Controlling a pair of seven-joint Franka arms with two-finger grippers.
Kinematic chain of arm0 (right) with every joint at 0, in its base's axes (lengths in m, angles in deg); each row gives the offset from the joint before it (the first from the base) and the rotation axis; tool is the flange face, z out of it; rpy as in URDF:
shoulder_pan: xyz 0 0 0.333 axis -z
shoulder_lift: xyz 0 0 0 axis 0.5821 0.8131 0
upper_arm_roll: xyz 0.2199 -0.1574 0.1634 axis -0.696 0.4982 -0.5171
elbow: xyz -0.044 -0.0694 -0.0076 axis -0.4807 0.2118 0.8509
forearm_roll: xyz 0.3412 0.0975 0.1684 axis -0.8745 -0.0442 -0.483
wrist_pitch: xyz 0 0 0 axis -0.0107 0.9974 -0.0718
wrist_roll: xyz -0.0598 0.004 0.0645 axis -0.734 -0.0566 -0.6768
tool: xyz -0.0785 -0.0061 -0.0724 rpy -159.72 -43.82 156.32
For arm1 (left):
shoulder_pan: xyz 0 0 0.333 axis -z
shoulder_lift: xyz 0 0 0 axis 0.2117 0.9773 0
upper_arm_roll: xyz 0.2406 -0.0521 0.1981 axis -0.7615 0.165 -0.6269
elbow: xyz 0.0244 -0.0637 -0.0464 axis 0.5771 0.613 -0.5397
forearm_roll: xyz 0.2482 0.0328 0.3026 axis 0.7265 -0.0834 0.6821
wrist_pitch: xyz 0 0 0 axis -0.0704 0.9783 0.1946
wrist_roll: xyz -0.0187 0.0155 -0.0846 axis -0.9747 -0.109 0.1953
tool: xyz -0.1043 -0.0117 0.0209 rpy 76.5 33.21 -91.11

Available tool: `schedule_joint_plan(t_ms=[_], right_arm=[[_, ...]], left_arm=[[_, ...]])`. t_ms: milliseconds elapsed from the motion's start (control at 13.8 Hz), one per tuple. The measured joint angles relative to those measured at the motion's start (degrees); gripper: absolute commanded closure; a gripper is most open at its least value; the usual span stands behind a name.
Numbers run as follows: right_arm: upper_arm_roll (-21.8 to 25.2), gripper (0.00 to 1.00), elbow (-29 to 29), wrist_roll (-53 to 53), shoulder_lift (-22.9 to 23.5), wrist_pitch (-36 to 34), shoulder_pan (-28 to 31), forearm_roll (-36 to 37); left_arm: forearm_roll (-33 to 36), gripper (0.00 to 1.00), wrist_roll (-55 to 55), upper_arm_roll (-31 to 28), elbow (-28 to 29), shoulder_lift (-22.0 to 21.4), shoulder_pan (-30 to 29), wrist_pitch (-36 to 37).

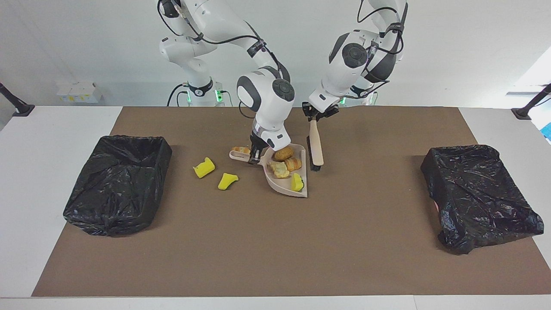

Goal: Sweep and dump trash in bin
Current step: 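Carry the dustpan with the right gripper over the trash bag nearest it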

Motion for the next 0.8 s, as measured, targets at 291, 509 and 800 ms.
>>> schedule_joint_plan(t_ms=[291, 509, 800], right_arm=[[0.02, 1.00, 1.60, -5.44, -1.62, 0.02, 3.11, -4.70], [0.07, 1.00, 1.85, -11.61, -3.74, -0.29, 6.83, -6.06], [0.21, 1.00, 3.71, -23.90, -5.63, -2.89, 13.96, -7.37]], left_arm=[[2.66, 1.00, -5.18, 3.48, 5.47, -4.47, 0.29, 0.35], [2.75, 1.00, -10.74, 8.20, 10.00, -7.81, 0.64, -0.15], [2.82, 1.00, -16.80, 13.49, 17.47, -10.49, 4.38, -6.09]])
